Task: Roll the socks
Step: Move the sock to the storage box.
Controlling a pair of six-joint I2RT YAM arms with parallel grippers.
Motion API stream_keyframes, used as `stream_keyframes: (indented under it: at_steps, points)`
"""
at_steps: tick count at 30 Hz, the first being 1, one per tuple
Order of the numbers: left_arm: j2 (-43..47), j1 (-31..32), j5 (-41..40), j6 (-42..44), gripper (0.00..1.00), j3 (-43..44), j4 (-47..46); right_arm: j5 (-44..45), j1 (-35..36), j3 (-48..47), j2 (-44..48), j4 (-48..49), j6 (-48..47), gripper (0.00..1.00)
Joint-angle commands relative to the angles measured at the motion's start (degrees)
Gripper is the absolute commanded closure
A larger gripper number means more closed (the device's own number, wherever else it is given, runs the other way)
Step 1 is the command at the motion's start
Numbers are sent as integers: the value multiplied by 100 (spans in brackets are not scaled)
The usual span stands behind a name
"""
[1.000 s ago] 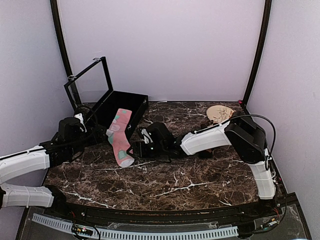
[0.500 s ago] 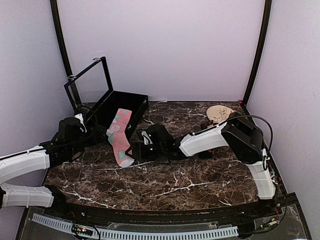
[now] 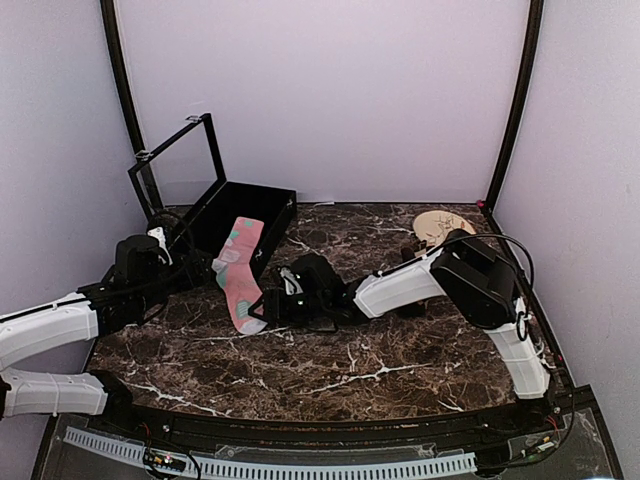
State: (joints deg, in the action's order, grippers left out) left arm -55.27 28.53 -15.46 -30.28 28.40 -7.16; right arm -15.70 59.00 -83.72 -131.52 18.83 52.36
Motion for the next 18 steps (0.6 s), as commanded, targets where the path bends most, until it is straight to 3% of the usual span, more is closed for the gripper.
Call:
stream_keyframes:
  at_steps: [1, 6, 16, 18]
  points:
    - [151, 29, 25, -26, 6, -100, -66, -275, 33, -111, -163, 296, 197, 37]
    - [165, 27, 26, -29, 6, -116, -66, -354, 32, 60, -93, 597, 298, 52]
    - [145, 29, 33, -65, 6, -142, -83, -241, 32, 441, 313, 952, 178, 100]
    - [156, 21, 18, -46, 6, -134, -71, -220, 37, 461, 404, 914, 112, 100]
